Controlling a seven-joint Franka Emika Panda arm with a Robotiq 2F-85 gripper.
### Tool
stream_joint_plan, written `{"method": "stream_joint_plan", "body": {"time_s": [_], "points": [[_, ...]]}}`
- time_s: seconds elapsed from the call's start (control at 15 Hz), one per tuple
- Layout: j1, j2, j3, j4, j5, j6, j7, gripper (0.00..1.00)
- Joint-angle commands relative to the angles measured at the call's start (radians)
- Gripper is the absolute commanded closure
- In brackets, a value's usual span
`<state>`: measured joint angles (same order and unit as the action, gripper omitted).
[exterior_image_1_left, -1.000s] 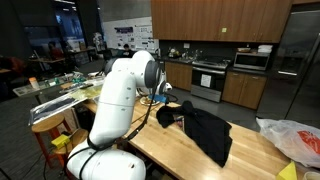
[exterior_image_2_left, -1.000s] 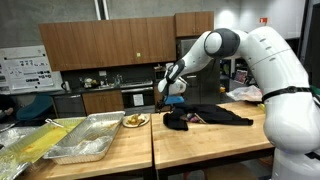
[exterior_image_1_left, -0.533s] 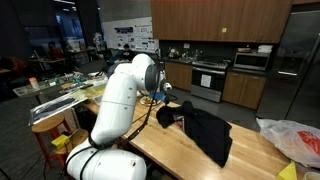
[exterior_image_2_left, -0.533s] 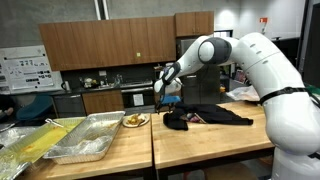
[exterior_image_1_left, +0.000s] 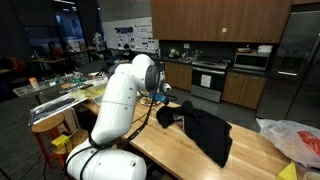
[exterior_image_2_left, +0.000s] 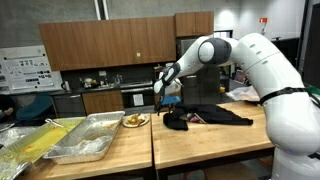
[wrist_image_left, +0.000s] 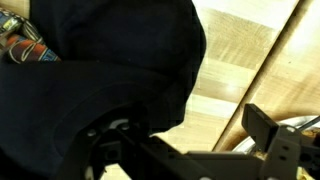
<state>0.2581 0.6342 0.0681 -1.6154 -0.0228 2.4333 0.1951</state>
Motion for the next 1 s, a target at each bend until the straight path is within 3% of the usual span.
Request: {"method": "stream_joint_plan", "body": {"time_s": [0.0,0.27,0.93], "points": [[-0.003,0.001,0.002,0.002,-0.002,-0.002,0.002,0.00],[0.000,0.013,-0.001,0.017,0.004,0.001,0.022,0.00],[0.062,0.044,-0.088,0.039,-0.025,0.033,0.265,0.00]]}}
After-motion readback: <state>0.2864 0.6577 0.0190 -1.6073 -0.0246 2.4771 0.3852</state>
